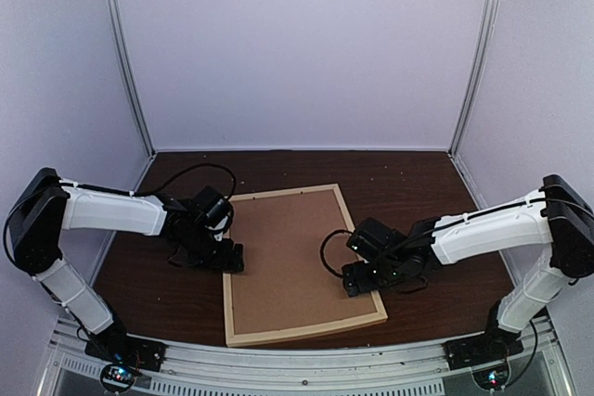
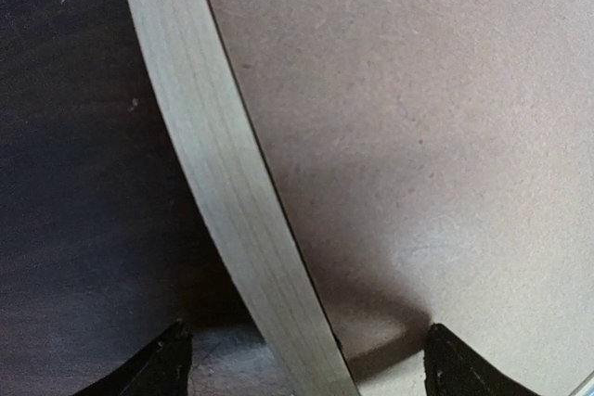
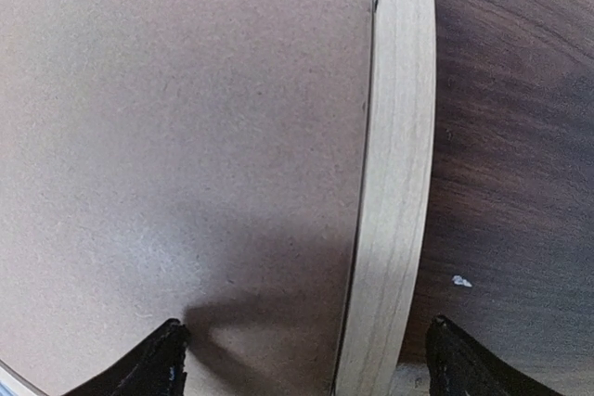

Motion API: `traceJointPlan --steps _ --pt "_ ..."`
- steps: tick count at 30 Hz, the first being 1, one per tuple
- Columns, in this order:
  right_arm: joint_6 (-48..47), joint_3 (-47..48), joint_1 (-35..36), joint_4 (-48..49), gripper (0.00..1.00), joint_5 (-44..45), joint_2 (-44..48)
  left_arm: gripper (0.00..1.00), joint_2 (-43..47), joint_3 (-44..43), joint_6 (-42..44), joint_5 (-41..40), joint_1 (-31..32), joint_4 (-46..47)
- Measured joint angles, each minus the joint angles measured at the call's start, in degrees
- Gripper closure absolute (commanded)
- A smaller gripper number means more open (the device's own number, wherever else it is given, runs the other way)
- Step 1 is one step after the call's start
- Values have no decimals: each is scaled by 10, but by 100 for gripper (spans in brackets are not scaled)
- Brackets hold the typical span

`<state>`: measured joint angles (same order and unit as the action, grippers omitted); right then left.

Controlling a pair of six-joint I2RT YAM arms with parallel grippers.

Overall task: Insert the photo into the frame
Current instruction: Press the fastener onto the backboard.

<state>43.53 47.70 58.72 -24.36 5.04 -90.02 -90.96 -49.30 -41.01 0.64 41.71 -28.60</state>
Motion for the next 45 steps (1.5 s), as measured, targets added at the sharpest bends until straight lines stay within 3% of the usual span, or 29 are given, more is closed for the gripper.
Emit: traceJointPlan --steps 15,27,33,39,45 --pt "-32 5 -90 54 17 -66 -23 22 -21 -14 9 67 -15 5" --pt "-19 -26 -98 118 40 -110 -14 30 -67 -65 49 122 -28 -25" --pt "0 -64 -86 95 39 -96 35 29 -104 -108 94 149 -29 -29" --pt "2 -70 -77 66 25 -84 58 25 -118 -139 118 148 -30 -30" --pt "-10 -35 -119 42 26 -63 59 19 -118 -167 121 144 -48 -27"
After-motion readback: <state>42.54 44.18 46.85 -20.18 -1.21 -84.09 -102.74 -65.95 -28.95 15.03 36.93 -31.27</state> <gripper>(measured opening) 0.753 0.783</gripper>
